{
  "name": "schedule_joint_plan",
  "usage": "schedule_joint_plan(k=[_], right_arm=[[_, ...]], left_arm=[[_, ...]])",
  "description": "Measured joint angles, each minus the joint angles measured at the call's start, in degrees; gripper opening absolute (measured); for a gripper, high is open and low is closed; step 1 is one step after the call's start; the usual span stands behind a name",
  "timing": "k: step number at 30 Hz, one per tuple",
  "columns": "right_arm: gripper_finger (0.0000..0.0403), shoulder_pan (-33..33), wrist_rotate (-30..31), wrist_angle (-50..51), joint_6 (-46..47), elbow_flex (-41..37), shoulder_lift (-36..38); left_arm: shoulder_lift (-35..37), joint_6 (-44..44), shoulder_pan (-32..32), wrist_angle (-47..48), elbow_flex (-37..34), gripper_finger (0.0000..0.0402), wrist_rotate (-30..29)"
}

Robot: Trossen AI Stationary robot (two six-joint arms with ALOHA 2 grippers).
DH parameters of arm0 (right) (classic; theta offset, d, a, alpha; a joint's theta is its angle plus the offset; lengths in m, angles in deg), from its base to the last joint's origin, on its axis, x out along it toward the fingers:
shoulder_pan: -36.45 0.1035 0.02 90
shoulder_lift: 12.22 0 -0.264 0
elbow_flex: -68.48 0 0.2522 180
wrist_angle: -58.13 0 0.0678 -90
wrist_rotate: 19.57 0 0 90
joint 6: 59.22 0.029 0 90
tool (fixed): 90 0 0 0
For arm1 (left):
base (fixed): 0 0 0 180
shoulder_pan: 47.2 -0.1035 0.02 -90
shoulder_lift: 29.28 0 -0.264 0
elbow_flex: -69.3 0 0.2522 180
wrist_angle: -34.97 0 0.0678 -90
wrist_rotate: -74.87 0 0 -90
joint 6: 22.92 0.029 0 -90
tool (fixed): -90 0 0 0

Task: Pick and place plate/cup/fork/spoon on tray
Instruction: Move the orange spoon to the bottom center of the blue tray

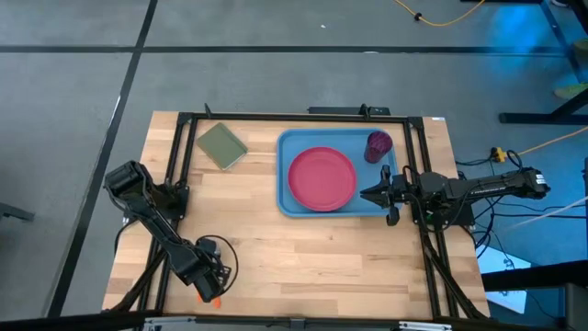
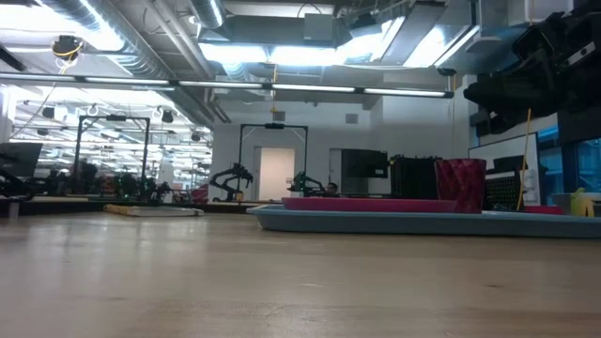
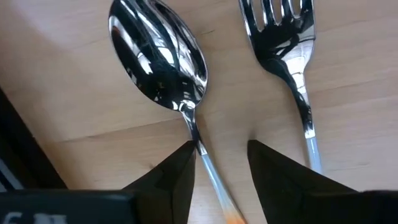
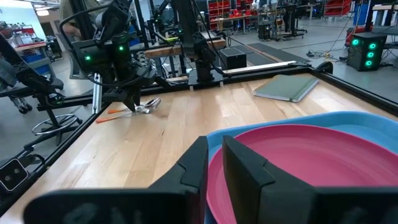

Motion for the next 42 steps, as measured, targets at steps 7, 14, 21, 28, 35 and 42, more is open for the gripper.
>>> schedule_joint_plan(k=[7, 14, 21, 28, 35, 42], right_arm=[[0.0053, 0.0, 0.0, 0.0, 0.0, 0.0, 0.0], [0.0053, 0.0, 0.0, 0.0, 0.0, 0.0, 0.0], [0.0053, 0.0, 0.0, 0.0, 0.0, 0.0, 0.0], [0.0053, 0.0, 0.0, 0.0, 0.0, 0.0, 0.0], [0.0053, 0.0, 0.0, 0.0, 0.0, 0.0, 0.0], [0.0053, 0.0, 0.0, 0.0, 0.0, 0.0, 0.0]], left_arm=[[0.0, 1.5, 0.0, 0.5, -0.1, 0.0092, -0.7], [0.0, 1.7, 0.0, 0.9, -0.1, 0.0043, -0.9], [0.1, 1.8, 0.0, 1.9, -0.1, 0.0007, -0.5], [4.2, 1.8, -0.1, 4.8, -0.8, 0.0004, -1.3], [12.1, 1.8, -1.1, 7.5, -0.6, 0.0002, -2.8], [16.1, 3.6, -7.3, 3.9, -0.5, 0.0002, -12.6]])
